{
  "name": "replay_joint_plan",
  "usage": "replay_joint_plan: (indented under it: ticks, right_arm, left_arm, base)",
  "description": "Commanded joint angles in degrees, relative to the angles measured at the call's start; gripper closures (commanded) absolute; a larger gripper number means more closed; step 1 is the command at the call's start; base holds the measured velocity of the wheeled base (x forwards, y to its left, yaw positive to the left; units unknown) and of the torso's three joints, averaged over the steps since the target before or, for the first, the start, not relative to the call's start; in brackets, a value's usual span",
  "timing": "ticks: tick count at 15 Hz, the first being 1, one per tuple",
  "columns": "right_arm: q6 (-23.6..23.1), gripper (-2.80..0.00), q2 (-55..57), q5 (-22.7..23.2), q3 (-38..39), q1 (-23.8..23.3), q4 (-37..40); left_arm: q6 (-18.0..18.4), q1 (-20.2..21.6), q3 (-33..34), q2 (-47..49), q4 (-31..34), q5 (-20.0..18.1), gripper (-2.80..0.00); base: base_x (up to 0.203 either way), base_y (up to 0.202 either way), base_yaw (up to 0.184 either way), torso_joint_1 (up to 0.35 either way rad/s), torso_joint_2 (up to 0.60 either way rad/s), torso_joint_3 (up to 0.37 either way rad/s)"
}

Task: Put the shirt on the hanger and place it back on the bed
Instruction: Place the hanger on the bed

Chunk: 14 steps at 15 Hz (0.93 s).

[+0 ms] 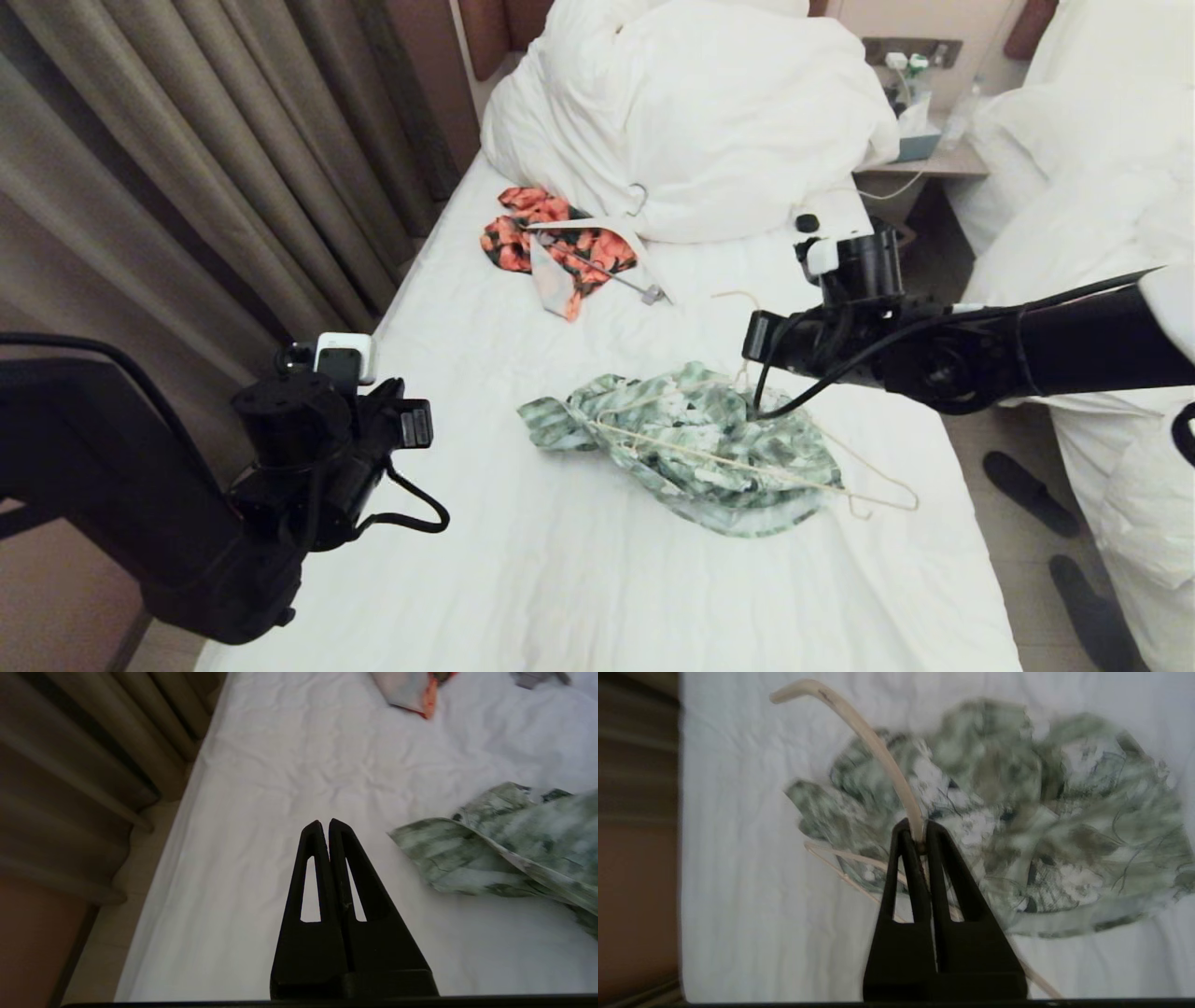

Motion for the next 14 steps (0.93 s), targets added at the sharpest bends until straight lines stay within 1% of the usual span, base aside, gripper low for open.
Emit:
replay_joint_plan:
  ticks: [1,3,4,6,8,9,11,14]
  right_arm:
    - [0.1,-2.8,6.1,0.0,-0.2,0.0,-0.1]
    - [0.0,-2.8,10.2,-0.2,-2.6,-0.1,-0.1]
    - [-0.1,-2.8,10.1,-0.3,-2.8,-0.1,0.2]
    - [-0.3,-2.8,6.6,-1.2,-0.9,0.3,2.5]
    - [-0.3,-2.8,2.0,-2.0,3.1,0.4,5.3]
    - [-0.3,0.0,-0.8,-2.8,6.5,0.4,5.8]
    - [-0.8,0.0,-6.2,-4.3,13.1,0.3,6.3]
    - [-3.3,0.0,-15.7,-7.8,25.8,0.4,5.9]
  left_arm:
    - [0.0,1.8,0.0,-0.6,-0.4,-0.1,0.0]
    - [0.0,2.7,-0.3,-1.1,-0.5,-0.1,0.0]
    - [0.0,2.9,0.0,-2.0,-0.6,-0.1,0.0]
    - [0.1,3.5,1.5,-5.9,-0.3,-0.1,0.0]
    - [0.1,3.8,4.8,-10.5,0.3,-0.1,0.0]
    - [0.1,3.8,6.9,-12.4,0.5,0.0,0.0]
    - [-0.1,4.3,9.7,-15.4,0.6,-0.1,0.0]
    - [-2.4,4.4,13.4,-17.6,0.3,-0.2,0.0]
  base:
    - [0.0,0.0,0.0,0.0,0.0,0.0]
    - [0.0,0.0,0.0,0.0,0.0,0.0]
    - [0.0,0.0,0.0,0.0,0.0,0.0]
    - [0.0,0.0,0.0,0.0,0.0,0.0]
    - [0.0,0.0,0.0,0.0,0.0,0.0]
    - [0.0,0.0,0.0,0.0,0.0,0.0]
    - [0.0,0.0,0.0,0.0,0.0,0.0]
    - [0.0,0.0,0.0,0.0,0.0,0.0]
